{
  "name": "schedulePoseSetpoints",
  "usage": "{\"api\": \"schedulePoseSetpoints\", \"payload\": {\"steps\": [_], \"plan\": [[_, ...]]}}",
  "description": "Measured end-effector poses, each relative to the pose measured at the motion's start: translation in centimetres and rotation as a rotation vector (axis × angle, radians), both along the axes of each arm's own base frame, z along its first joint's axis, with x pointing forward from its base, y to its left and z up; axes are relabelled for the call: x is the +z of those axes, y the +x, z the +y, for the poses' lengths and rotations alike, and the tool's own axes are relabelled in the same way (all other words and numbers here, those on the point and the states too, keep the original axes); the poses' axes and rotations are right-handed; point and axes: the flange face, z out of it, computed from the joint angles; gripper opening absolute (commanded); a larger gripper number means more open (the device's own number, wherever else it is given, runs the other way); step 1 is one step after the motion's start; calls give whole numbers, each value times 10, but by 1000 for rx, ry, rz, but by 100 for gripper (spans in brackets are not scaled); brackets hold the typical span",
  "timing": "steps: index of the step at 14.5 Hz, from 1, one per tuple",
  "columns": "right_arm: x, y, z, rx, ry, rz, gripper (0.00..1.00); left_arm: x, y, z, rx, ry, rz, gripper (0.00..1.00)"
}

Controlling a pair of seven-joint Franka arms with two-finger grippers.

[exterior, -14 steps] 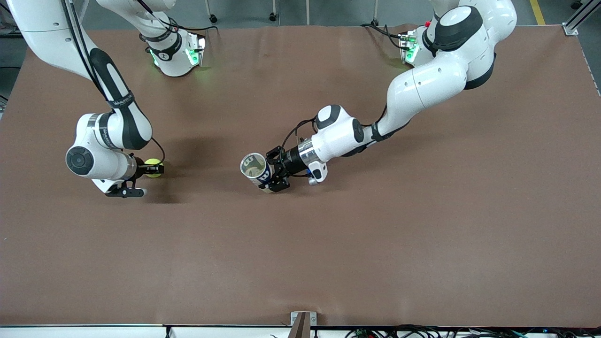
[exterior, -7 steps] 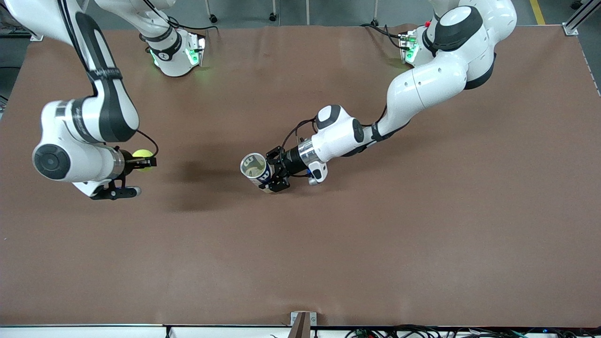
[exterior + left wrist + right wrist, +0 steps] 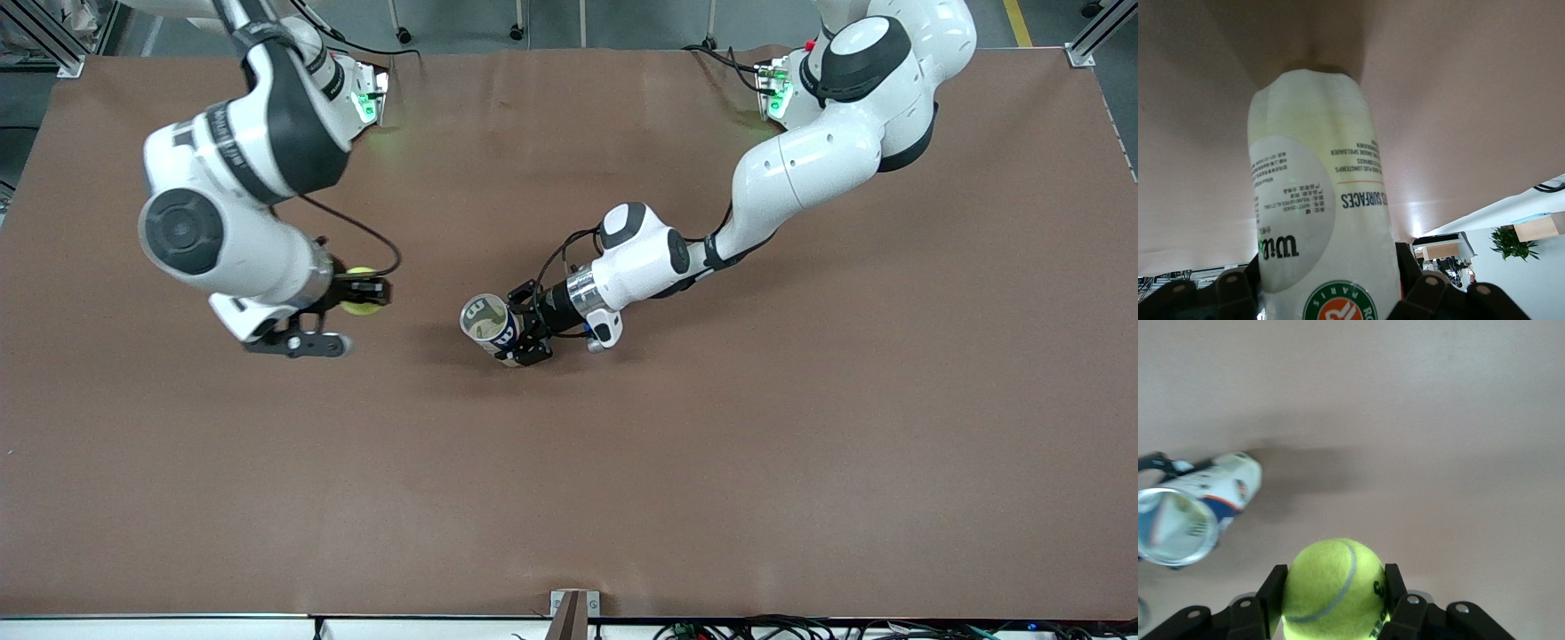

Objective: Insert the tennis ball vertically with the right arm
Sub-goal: 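Drop the second ball into the can and open the right gripper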

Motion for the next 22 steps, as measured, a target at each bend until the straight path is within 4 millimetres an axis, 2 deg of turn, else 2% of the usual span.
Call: {"api": "schedulePoseSetpoints", "payload": {"steps": [3, 8, 14, 20, 21, 22], "plan": [[-7, 4, 45, -74, 11, -55, 35, 0, 0, 0, 0, 0, 0, 74], [-22, 0, 97, -124, 40, -122, 35, 0, -1, -1, -1, 0, 0, 74], [-31, -2, 108, -118, 40, -120, 35, -2, -2, -1, -3, 2, 2, 74], [-60, -9, 127, -89, 18, -85, 38, -4, -3, 1, -1, 3, 4, 74], [-62, -9, 127, -88, 17, -83, 52, -4, -3, 2, -1, 3, 6, 74], [-63, -9, 127, -89, 16, -83, 87, -4, -3, 3, -1, 3, 7, 74]]}}
